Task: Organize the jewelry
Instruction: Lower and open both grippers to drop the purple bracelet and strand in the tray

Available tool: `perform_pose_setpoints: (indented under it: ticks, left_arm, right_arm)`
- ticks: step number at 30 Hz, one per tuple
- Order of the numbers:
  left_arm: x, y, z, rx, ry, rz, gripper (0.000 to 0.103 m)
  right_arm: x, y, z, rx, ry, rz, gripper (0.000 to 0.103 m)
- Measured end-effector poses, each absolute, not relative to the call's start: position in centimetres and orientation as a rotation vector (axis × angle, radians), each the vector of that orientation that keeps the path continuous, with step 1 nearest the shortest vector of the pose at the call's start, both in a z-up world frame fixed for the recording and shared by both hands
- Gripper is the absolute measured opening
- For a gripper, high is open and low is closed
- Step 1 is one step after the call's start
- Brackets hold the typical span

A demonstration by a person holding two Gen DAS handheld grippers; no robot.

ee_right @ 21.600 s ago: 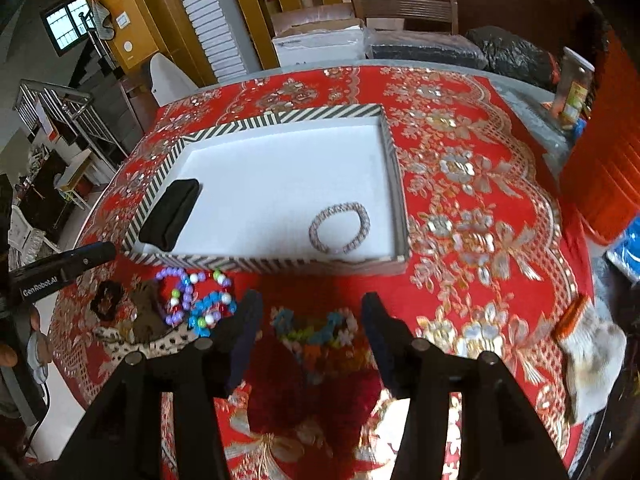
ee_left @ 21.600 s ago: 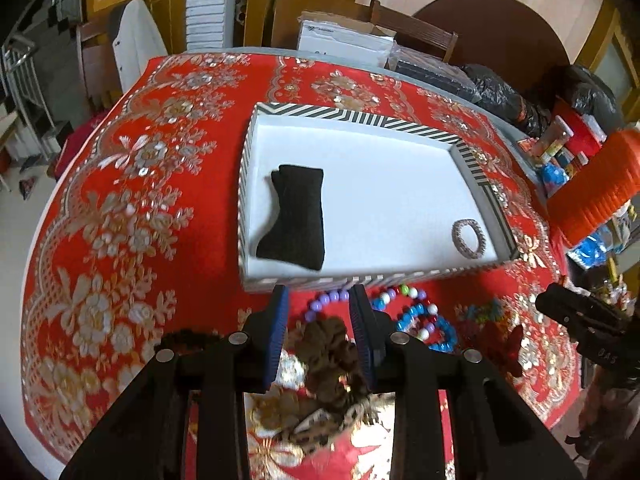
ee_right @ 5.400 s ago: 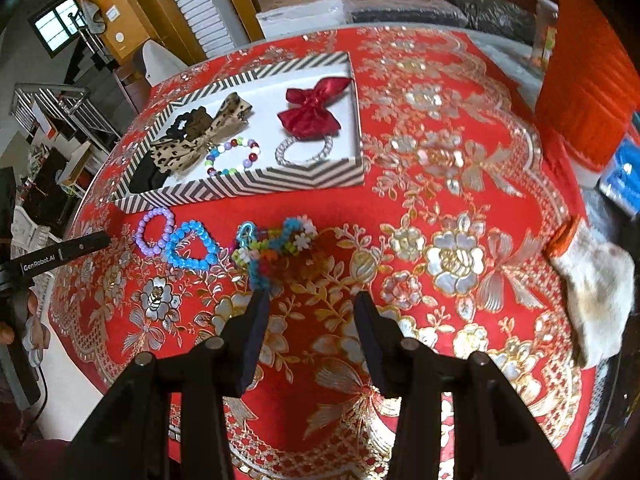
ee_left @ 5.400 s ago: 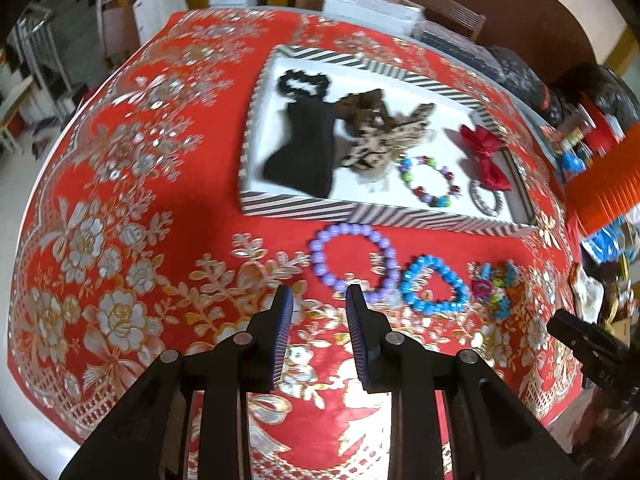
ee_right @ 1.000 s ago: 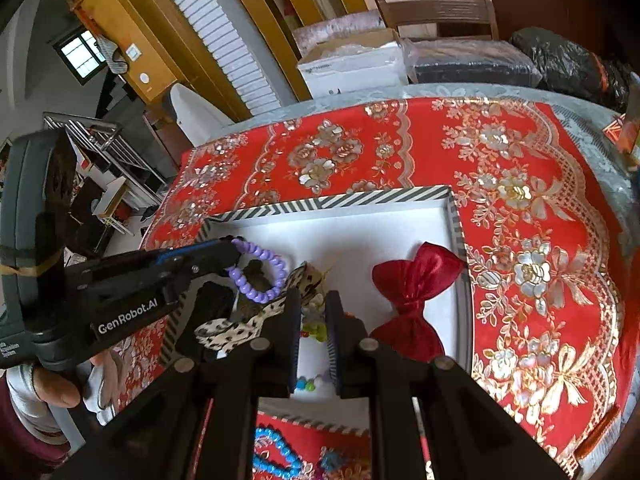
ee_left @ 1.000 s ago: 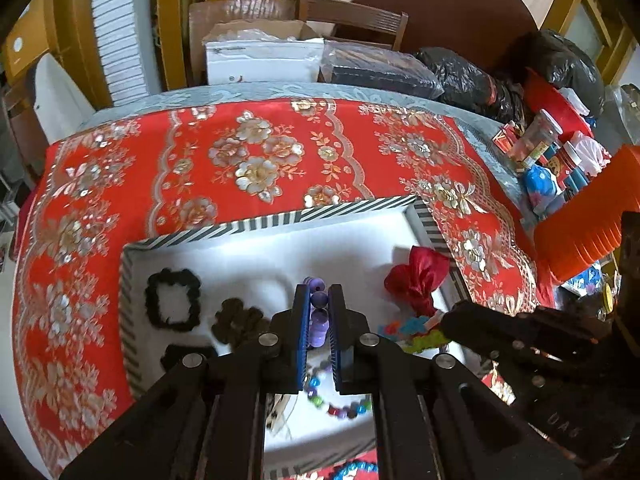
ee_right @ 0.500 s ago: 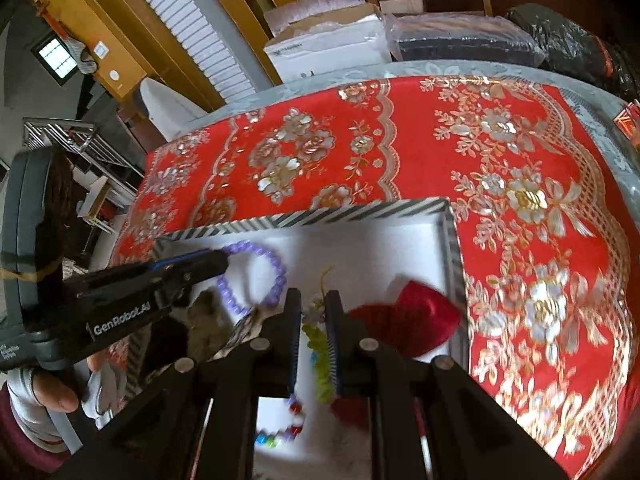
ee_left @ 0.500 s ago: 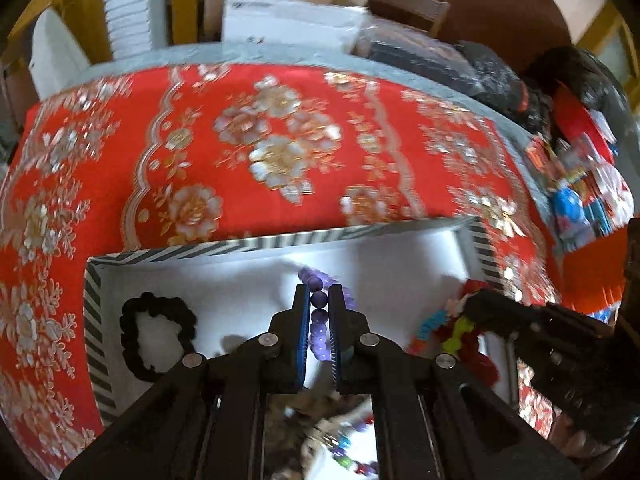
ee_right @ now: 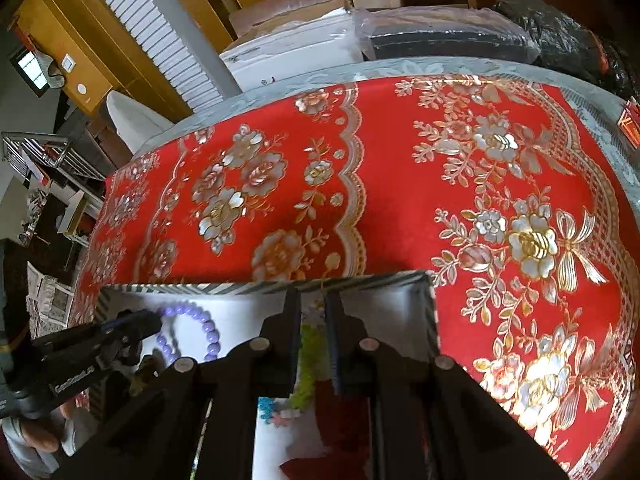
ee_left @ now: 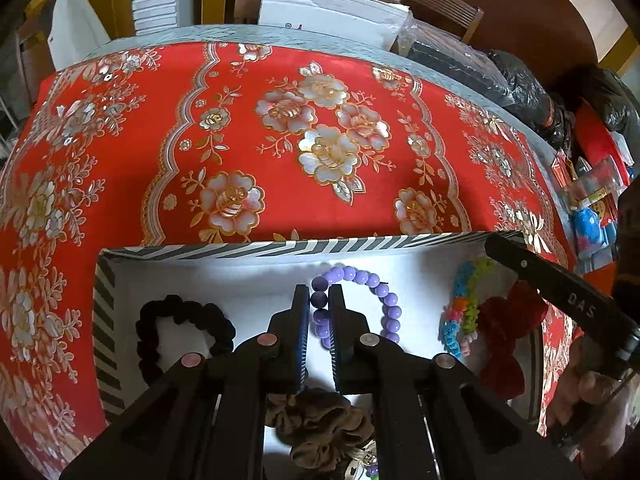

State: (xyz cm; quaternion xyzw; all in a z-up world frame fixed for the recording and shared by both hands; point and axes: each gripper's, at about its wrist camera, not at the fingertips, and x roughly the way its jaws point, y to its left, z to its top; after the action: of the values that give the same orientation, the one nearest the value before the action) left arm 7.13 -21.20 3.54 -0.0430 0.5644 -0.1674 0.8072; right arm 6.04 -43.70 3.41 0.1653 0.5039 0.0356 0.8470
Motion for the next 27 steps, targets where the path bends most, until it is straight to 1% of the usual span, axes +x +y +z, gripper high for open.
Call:
perform_pose_setpoints:
  ticks: [3,4,6,8,10,11,17,21,27]
  left_arm:
    - [7.0,-21.4,3.4,-0.089,1.214,-0.358,0.002]
    - [7.0,-21.4,3.4,-0.086,1.214,-0.358,0.004]
    - [6.9,-21.5,3.4,-0.073,1.211,-0.35,0.009]
    - [6.7,-21.6,3.5,-0.073,1.21,-0.345,0.015]
    - [6.5,-21.6,3.7,-0.076,1.205,-0.343,0.016]
    - [6.4,-21.6,3.8,-0.075,1.201,-0.34,0.016]
    - [4.9,-21.9,5.1,-0.044,1.168,-0.343,0.016]
    - [3.4,-22.0,6.1,-0.019,1.139,-0.347,0.016]
    - [1.7,-21.8,7.1,-0.001,1.115,-0.341,0.016]
  right_arm:
    - [5.8,-44.2,3.0,0.384,1.08,0.068,0.022]
    - [5.6,-44.3,3.0,0.385,1.08,0.066,0.025]
    - [5.0,-44.3,3.1,0.383,1.082,0.07,0.026]
    - [4.4,-44.2,3.3,0.377,1.081,0.071,0.031]
    - [3.8,-44.1,3.7,0.365,1.079,0.066,0.041]
    - [3.4,-44.1,3.8,0.361,1.077,0.064,0.042]
    - [1.3,-43.5,4.8,0.334,1.073,0.053,0.044]
    - [-0.1,-42.8,5.3,0.309,1.074,0.039,0.048]
    - [-2.0,-41.8,6.3,0.284,1.069,0.041,0.048]
